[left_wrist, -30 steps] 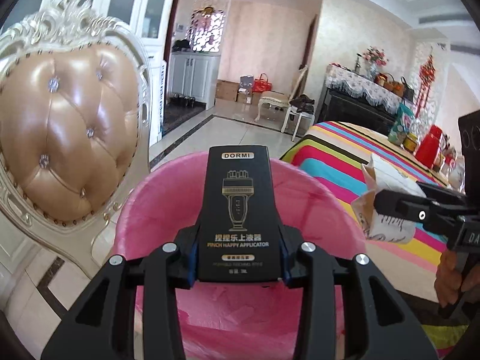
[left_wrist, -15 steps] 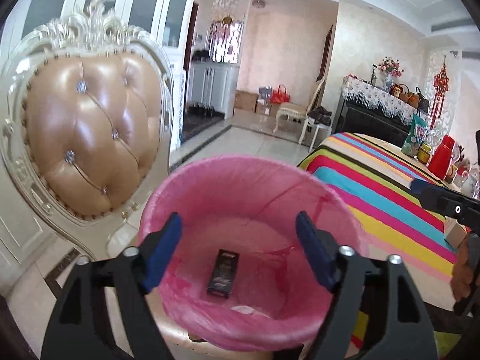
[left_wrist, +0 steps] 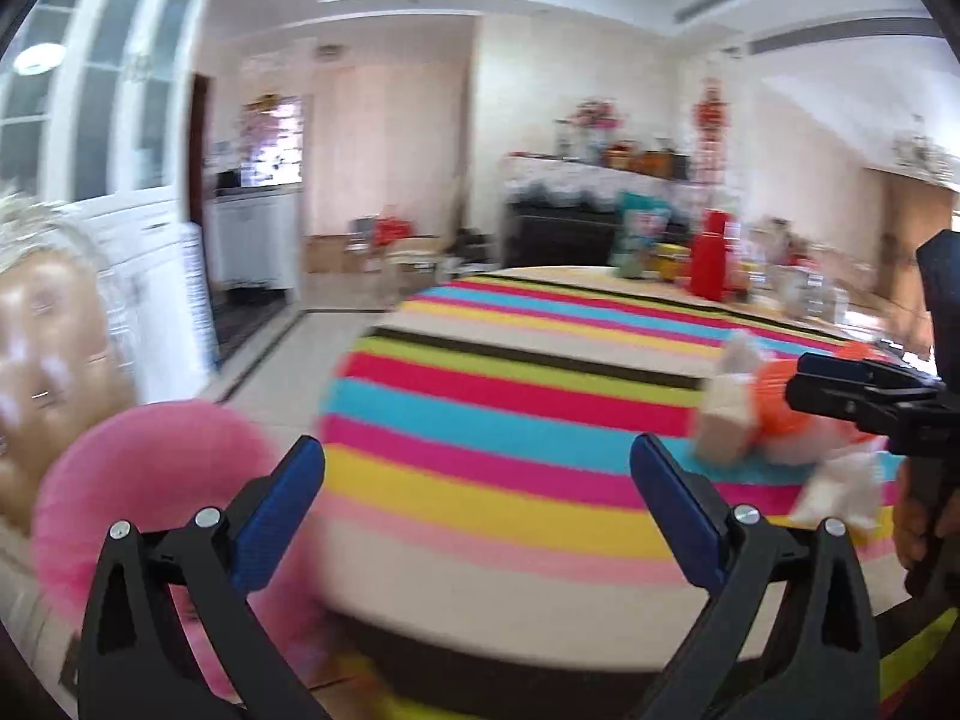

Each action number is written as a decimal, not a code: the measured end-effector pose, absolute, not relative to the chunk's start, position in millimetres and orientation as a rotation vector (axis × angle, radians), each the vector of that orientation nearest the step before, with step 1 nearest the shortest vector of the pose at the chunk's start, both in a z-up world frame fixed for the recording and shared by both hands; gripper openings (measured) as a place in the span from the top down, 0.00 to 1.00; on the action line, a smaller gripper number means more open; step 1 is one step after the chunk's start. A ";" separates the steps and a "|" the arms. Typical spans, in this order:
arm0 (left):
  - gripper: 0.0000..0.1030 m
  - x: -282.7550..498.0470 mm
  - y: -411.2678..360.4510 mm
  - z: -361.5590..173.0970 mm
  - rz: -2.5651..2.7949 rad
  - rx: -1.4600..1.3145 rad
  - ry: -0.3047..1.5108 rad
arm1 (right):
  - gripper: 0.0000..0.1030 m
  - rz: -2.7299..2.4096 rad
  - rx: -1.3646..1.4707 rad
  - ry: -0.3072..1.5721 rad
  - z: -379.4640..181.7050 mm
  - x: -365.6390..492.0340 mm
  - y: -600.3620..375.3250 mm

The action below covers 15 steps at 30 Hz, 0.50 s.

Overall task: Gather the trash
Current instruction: 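Move both open tools back over the table items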

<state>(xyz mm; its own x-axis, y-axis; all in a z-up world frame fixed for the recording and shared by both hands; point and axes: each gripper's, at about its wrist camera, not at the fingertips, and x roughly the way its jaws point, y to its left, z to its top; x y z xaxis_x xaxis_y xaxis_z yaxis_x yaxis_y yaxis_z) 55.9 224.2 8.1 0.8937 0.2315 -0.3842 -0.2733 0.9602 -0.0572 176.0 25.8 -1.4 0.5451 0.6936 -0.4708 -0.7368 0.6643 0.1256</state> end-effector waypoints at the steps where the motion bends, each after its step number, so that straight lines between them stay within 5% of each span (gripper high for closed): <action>1: 0.05 66.3 211.4 8.2 0.224 -0.114 0.391 | 0.20 0.802 -0.087 0.513 -1.5 180.4 8.0; 15: 0.05 192.4 24.7 1.4 -0.216 -0.110 0.427 | 0.18 0.078 0.044 0.547 -38.0 209.3 -217.6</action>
